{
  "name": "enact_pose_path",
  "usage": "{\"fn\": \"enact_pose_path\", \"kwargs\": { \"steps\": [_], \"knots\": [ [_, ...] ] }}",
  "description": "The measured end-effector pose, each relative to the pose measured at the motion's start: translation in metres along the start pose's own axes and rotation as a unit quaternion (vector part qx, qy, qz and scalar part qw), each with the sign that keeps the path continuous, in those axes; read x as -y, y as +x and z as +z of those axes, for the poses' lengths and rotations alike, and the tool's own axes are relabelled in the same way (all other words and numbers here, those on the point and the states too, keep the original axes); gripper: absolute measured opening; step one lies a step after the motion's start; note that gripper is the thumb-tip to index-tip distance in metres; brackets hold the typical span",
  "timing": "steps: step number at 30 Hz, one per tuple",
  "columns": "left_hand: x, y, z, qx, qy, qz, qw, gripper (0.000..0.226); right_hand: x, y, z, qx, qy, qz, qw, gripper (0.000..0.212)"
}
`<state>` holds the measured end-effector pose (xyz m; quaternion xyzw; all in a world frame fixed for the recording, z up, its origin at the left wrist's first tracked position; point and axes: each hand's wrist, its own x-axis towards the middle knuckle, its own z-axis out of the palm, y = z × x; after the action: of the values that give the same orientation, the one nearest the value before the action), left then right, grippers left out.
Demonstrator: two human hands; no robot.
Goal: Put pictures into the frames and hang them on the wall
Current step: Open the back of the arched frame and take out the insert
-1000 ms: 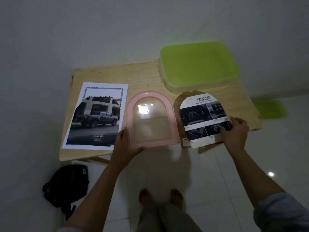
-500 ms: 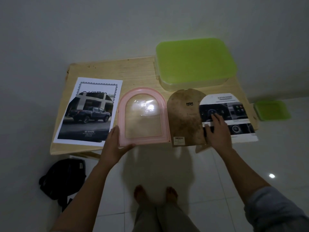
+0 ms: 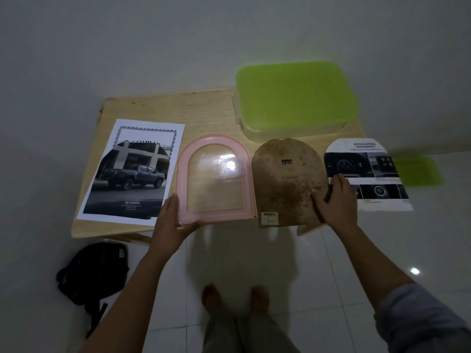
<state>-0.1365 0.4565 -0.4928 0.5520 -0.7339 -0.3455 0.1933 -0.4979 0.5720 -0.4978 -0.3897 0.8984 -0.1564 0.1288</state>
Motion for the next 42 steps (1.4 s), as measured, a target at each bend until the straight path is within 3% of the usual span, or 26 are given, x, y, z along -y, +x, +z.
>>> {"fn": "enact_pose_path", "kwargs": {
  "steps": [7, 21, 30, 36, 39, 42],
  "knots": [
    [0.005, 0.001, 0.0, 0.019, -0.003, -0.02, 1.0, 0.09, -0.001, 0.01, -0.002, 0.048, -0.003, -0.002, 0.999, 0.097],
    [0.005, 0.001, 0.002, 0.017, 0.019, -0.038, 0.999, 0.094, -0.001, 0.003, -0.002, 0.028, 0.057, 0.0, 0.998, 0.082],
    [0.005, 0.005, 0.0, 0.01, 0.047, -0.001, 0.999, 0.075, 0.007, 0.001, -0.009, 0.034, 0.077, -0.012, 0.996, 0.079],
    [0.018, 0.013, -0.012, 0.044, 0.047, -0.008, 0.998, 0.07, 0.071, -0.013, 0.001, 0.011, 0.12, -0.053, 0.991, 0.062],
    [0.029, 0.018, -0.033, -0.017, 0.029, 0.0, 0.999, 0.043, 0.129, -0.022, 0.018, 0.033, 0.153, -0.098, 0.983, 0.049],
    [0.054, 0.02, -0.068, -0.096, 0.055, -0.005, 0.994, 0.042, 0.2, -0.029, 0.044, 0.083, 0.18, -0.147, 0.969, 0.046]
  ]
}}
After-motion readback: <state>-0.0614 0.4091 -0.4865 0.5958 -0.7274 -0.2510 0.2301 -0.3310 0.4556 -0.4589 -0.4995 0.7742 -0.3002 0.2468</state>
